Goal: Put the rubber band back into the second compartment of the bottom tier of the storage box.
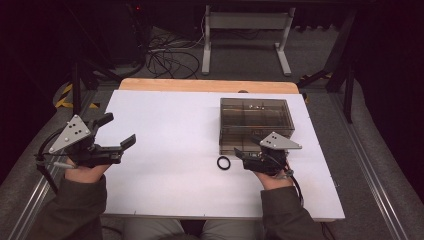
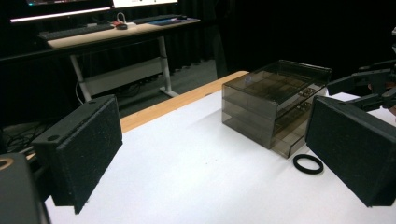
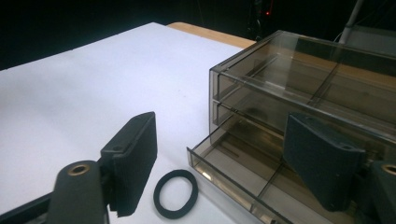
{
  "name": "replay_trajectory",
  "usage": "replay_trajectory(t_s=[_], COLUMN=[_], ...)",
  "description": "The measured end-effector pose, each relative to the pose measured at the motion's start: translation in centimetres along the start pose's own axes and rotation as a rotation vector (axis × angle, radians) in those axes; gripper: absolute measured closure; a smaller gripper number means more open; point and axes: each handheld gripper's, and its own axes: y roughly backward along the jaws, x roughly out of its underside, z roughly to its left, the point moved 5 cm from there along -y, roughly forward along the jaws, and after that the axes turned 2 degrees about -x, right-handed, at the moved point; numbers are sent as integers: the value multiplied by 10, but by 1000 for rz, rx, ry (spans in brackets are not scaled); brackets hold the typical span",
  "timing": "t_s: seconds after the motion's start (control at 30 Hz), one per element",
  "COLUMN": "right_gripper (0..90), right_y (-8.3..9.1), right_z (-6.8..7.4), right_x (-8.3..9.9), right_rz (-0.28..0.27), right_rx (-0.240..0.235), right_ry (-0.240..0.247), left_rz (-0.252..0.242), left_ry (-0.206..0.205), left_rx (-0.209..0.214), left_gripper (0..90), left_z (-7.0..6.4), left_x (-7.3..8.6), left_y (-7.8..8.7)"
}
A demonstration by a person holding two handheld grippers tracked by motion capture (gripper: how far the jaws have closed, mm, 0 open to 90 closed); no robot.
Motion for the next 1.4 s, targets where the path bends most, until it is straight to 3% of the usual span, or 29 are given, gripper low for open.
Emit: replay_trajectory(t_s=[0.37, 0.67, 1.4], right_gripper=[344, 377, 430], right_y=[-12, -28, -47], right_z=[8, 17, 22], right_x=[10, 27, 48], right_rz=[75, 183, 310], right_rx=[-49, -102, -123], right_ry=[36, 62, 84], left_rz=[-11, -10, -10], left_ry=[6, 3, 3], left_rx=[-5, -8, -14], left_gripper=[50, 52, 52], left_z=[0, 1, 0], left_x=[-1, -1, 0], left_y=[1, 2, 0])
